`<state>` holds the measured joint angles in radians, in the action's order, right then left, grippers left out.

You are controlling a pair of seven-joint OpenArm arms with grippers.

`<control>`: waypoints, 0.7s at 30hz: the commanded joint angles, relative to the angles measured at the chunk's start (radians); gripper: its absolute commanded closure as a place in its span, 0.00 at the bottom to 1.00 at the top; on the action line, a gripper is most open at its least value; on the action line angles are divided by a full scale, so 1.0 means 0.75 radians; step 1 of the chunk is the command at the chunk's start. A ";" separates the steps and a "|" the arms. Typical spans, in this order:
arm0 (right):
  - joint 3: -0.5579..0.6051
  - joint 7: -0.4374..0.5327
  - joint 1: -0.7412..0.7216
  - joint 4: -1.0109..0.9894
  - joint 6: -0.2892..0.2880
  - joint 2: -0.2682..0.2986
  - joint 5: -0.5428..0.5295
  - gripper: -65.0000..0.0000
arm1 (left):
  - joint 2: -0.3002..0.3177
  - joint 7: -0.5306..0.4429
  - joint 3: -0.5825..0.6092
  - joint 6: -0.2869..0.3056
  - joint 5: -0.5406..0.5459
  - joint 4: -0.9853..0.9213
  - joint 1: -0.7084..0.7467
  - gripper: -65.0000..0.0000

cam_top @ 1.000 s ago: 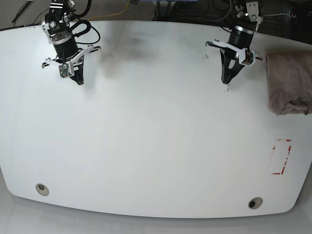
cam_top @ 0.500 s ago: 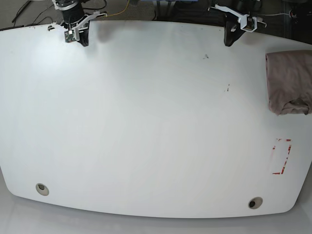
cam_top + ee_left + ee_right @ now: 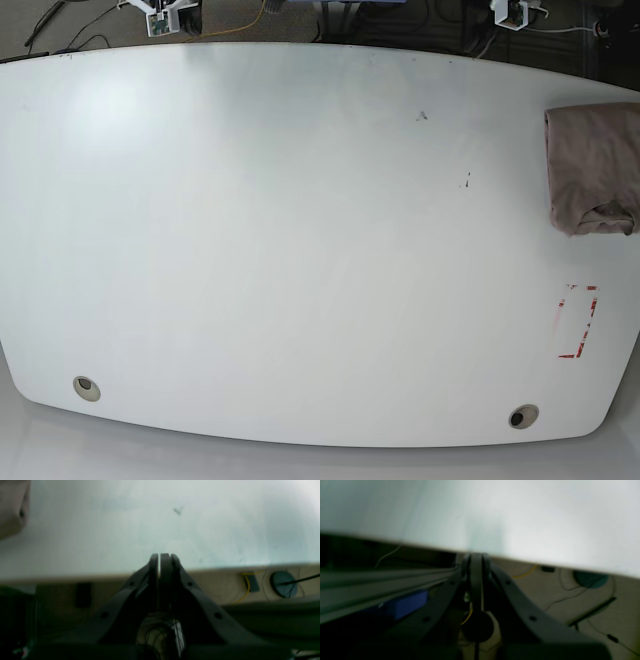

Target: Layout the t-shirt on the table in an organized manner, then fold the t-shirt properly

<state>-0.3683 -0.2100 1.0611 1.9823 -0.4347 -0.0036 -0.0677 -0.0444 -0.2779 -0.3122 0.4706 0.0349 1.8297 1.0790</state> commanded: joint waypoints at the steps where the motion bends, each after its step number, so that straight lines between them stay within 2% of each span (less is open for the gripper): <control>1: -0.013 0.027 0.074 0.020 0.014 0.006 -0.011 1.00 | 0.001 -0.029 -0.004 0.000 0.020 0.016 0.064 1.00; 11: -0.011 0.019 0.162 -0.079 0.014 -0.023 -0.005 1.00 | -0.009 -0.029 -0.008 0.002 0.012 -0.172 0.109 1.00; 17: -0.009 0.019 0.114 -0.230 0.014 -0.023 -0.009 1.00 | -0.005 -0.029 0.004 0.002 0.010 -0.342 0.086 1.00; 21: -0.007 0.023 0.053 -0.359 0.014 -0.023 -0.005 1.00 | 0.028 -0.029 0.002 0.002 0.010 -0.442 0.007 1.00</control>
<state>-0.3702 -0.2108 1.1007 1.7432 -0.4206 -0.0223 -0.0639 -0.0406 -0.2737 -0.3065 0.4694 0.0288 1.5211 1.0969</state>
